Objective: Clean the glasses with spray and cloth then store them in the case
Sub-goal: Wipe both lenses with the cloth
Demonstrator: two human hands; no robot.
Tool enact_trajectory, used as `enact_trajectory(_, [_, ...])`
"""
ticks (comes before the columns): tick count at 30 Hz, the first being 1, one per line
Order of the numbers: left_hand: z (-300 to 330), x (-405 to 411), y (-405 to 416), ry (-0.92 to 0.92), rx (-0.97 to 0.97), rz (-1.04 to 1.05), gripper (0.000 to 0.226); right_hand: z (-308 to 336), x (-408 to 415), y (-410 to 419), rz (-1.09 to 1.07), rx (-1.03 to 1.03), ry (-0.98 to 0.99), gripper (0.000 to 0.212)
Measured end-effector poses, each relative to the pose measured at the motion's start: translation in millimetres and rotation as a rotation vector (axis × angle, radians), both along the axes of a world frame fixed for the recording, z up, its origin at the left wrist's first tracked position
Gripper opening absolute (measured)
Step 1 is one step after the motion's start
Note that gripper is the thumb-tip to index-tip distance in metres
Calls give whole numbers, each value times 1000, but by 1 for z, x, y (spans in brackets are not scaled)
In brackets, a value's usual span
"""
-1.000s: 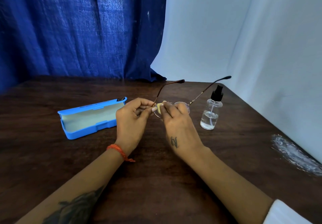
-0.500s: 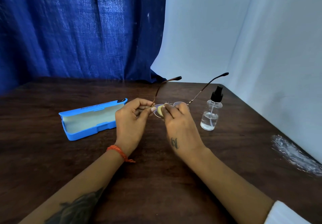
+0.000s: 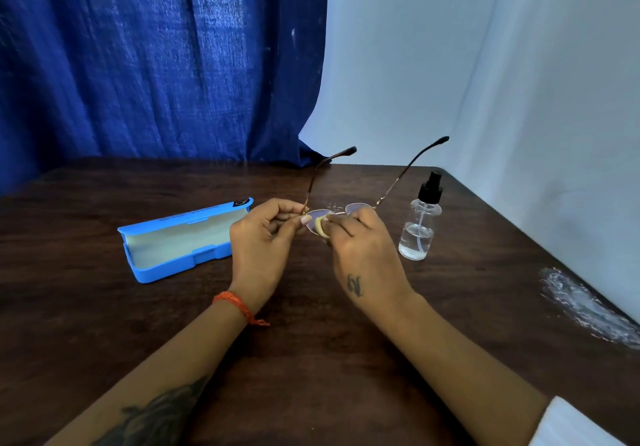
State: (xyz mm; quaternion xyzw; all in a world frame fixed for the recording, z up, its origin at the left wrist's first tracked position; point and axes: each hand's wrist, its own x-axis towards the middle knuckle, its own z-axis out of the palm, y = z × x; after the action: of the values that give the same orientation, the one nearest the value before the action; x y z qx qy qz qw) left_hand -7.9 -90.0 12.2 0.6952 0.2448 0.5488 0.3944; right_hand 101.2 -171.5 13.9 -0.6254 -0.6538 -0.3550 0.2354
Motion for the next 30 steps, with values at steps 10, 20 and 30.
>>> enact_trajectory(10, [-1, 0, -3, 41, 51, 17, 23, -5, -5, 4, 51, -164, 215, 50])
enact_trajectory(20, [-1, -1, 5, -10, -1, 41, 16, 5, 9, -9, 306, -69, 290, 37])
enact_trajectory(30, [-1, -2, 6, 53, 189, 133, 17, 5, 1, -5, 100, 69, 509, 35])
